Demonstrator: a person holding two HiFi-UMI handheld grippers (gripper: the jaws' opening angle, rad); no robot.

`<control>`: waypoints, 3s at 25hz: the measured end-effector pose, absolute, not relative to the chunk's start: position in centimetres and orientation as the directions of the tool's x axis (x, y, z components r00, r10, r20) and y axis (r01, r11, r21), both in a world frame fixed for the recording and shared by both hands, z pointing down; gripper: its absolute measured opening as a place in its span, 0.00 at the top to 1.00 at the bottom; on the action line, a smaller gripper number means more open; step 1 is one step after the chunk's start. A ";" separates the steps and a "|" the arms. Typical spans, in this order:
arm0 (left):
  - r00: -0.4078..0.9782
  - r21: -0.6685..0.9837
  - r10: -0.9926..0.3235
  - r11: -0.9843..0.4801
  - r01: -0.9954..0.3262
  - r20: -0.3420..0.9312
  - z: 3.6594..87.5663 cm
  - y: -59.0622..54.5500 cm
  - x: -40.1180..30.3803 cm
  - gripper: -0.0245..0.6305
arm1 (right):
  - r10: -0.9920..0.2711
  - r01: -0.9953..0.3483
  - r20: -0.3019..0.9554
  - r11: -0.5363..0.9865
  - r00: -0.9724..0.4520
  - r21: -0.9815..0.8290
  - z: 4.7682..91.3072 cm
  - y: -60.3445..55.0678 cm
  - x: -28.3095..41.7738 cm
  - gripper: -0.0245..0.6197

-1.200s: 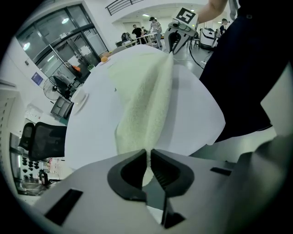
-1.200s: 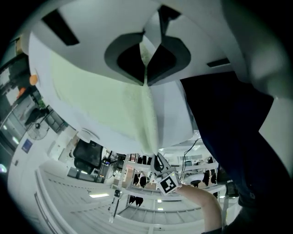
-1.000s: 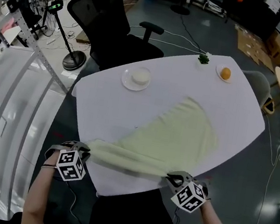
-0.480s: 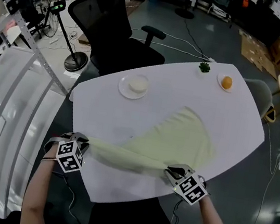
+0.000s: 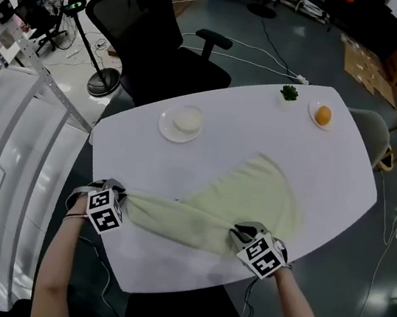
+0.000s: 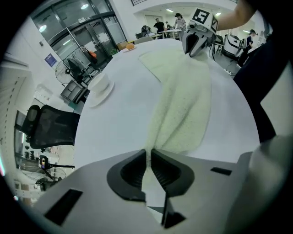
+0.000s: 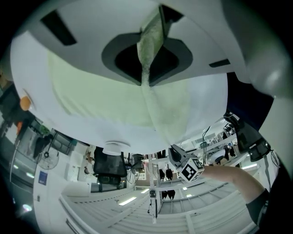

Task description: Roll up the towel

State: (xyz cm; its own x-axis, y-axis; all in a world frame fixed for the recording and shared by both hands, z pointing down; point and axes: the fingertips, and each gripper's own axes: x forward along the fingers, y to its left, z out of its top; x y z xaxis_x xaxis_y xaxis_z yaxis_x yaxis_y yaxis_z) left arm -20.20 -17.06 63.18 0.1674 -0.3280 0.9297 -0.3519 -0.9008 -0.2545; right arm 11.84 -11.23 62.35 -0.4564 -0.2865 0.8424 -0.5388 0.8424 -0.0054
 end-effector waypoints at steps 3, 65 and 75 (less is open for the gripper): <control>0.152 -0.270 -0.335 -0.901 -0.339 0.930 63.8 -17.6 -20.2 0.89 | -0.282 -0.531 0.853 0.848 -0.439 0.007 63.2 -11.5 12.0 0.84; 0.250 -0.357 -0.358 -0.933 -0.052 0.900 61.2 -9.2 -16.6 0.86 | -0.410 -0.345 0.853 0.890 -0.322 0.297 60.5 -2.8 13.3 0.90; 0.235 -0.302 -0.306 -0.952 -0.052 0.923 62.9 -2.7 -20.7 0.86 | -0.364 -0.340 0.863 0.908 -0.351 0.245 61.9 3.7 9.6 0.90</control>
